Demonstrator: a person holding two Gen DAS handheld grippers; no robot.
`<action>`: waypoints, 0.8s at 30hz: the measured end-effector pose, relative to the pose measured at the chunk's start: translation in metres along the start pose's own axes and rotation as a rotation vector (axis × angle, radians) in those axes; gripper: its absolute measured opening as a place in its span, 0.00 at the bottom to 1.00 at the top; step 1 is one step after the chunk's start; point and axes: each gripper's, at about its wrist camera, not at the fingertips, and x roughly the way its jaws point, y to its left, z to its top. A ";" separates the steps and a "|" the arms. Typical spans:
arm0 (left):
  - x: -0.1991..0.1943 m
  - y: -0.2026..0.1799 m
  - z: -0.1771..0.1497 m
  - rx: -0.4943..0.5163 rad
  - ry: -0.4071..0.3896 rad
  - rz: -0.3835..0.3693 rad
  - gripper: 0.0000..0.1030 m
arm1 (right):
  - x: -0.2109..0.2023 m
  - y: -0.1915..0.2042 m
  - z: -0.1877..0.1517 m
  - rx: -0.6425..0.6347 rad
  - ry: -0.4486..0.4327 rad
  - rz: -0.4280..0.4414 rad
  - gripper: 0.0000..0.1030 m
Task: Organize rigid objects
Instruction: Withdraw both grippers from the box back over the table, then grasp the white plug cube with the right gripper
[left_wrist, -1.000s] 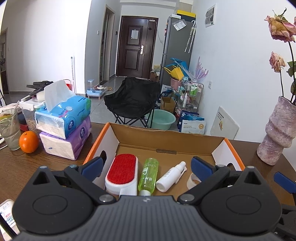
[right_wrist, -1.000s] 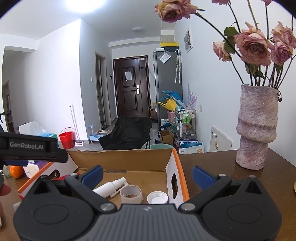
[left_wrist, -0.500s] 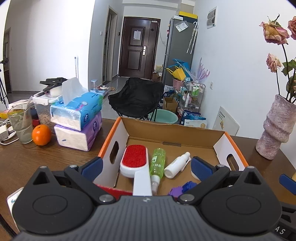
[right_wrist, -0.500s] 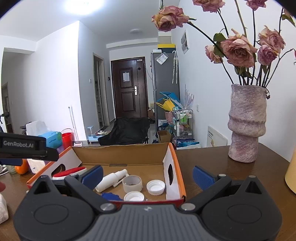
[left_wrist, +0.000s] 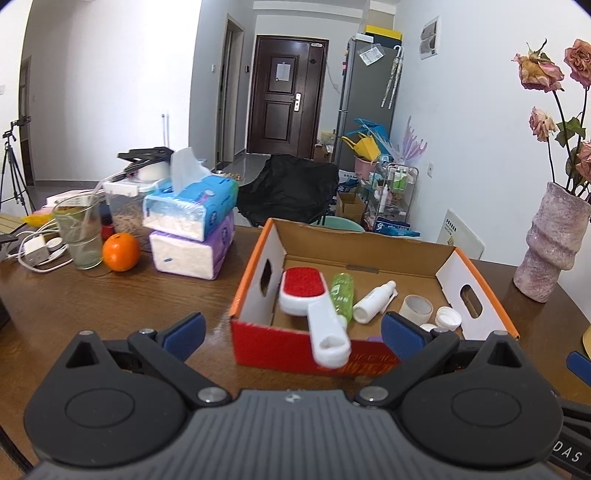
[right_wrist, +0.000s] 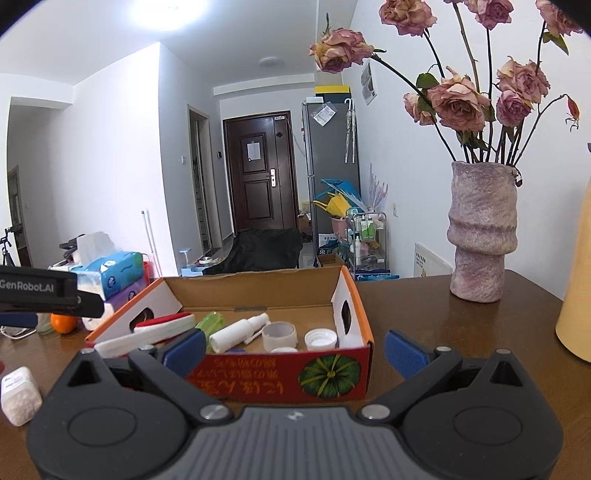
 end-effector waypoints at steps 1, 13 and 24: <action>-0.003 0.002 -0.002 -0.001 0.000 0.001 1.00 | -0.003 0.001 -0.002 -0.003 0.001 -0.004 1.00; -0.037 0.018 -0.021 -0.003 -0.008 0.008 1.00 | -0.033 0.015 -0.025 -0.025 0.027 -0.021 1.00; -0.049 0.042 -0.045 -0.010 0.010 0.013 1.00 | -0.046 0.020 -0.049 0.008 0.081 -0.045 1.00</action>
